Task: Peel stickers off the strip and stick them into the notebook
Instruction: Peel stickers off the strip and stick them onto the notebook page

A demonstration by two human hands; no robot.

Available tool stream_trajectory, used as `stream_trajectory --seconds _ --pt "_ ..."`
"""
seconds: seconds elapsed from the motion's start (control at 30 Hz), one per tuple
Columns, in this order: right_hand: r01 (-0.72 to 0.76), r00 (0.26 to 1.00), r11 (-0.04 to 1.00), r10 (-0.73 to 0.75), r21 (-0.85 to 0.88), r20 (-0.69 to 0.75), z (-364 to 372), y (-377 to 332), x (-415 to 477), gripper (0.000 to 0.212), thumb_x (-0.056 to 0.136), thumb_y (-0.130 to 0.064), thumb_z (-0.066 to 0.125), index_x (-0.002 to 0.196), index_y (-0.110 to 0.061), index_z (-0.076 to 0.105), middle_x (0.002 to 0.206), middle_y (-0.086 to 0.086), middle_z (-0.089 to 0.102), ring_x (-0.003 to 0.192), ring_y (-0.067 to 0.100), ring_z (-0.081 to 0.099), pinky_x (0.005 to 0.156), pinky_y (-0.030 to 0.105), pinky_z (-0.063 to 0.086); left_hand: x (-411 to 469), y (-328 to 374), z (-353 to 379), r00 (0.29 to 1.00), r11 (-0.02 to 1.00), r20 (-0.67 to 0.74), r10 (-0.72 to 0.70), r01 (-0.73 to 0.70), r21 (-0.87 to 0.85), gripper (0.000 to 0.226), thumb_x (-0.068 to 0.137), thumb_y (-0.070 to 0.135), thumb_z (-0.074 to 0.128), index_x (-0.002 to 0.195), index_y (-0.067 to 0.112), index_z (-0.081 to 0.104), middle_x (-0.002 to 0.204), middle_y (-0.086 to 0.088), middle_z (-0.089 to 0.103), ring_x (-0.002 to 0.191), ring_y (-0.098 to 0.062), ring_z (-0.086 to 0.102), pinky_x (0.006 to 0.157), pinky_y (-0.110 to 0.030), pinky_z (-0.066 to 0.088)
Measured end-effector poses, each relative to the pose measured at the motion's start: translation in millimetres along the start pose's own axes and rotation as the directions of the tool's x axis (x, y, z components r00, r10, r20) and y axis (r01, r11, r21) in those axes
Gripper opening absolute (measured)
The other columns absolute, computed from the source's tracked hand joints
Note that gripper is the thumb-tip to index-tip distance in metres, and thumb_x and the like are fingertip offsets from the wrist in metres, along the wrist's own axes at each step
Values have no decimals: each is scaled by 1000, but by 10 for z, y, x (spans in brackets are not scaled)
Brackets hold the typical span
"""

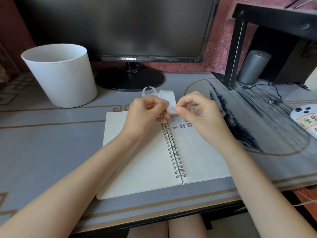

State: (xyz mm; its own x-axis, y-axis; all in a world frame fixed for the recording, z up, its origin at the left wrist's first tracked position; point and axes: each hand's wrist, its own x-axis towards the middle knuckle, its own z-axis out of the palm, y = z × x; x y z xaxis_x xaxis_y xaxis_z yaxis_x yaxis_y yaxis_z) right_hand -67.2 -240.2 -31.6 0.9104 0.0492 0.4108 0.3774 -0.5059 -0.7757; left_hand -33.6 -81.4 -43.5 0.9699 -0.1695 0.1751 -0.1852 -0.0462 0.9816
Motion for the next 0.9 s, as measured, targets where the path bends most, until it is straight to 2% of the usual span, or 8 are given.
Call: stream_trajectory --seconds 0.13,0.23,0.3,0.53,0.73,0.9 --pt "-162 987 970 157 183 41 -66 -70 -32 6 82 -7 70 80 -11 66 73 -4 64 64 2 54 57 11 40 8 -5 -9 1000 1000 -6 5 -5 -2 18 93 9 59 79 -1 67 71 -9 67 64 -11 65 64 -24 57" --pt "-374 923 916 353 146 153 -74 -25 -83 4 82 -10 70 84 -7 69 73 3 65 52 -1 52 50 6 39 5 -20 -3 1000 1000 -5 14 -14 15 19 93 9 59 76 2 66 69 -4 66 64 -12 66 66 -25 58" --pt "-461 882 880 442 109 165 -57 24 -102 7 82 -12 71 86 -7 70 74 4 66 47 -3 50 48 5 38 6 -26 -3 1000 1000 -3 18 -17 18 20 93 9 59 74 4 66 69 -4 66 65 -12 66 66 -26 58" --pt "-479 872 875 467 64 146 -22 44 -91 11 81 -8 72 89 0 70 67 3 66 43 -7 50 49 4 39 9 -25 2 1000 1000 -3 20 -20 9 19 93 9 59 76 2 65 68 -4 65 65 -12 66 66 -25 58" --pt "-479 873 876 469 53 134 12 74 -89 3 79 -7 72 80 -6 70 66 2 67 48 -6 54 51 7 41 16 -34 -4 1000 1000 0 27 -27 9 20 93 9 58 74 4 66 67 -2 65 65 -14 66 66 -25 57" --pt "-477 874 878 469 40 126 31 104 -88 5 79 -9 73 81 -6 70 67 3 67 48 -7 54 51 6 41 14 -35 -8 999 999 8 38 -38 10 22 93 9 58 73 6 65 65 0 65 65 -14 66 65 -24 57"
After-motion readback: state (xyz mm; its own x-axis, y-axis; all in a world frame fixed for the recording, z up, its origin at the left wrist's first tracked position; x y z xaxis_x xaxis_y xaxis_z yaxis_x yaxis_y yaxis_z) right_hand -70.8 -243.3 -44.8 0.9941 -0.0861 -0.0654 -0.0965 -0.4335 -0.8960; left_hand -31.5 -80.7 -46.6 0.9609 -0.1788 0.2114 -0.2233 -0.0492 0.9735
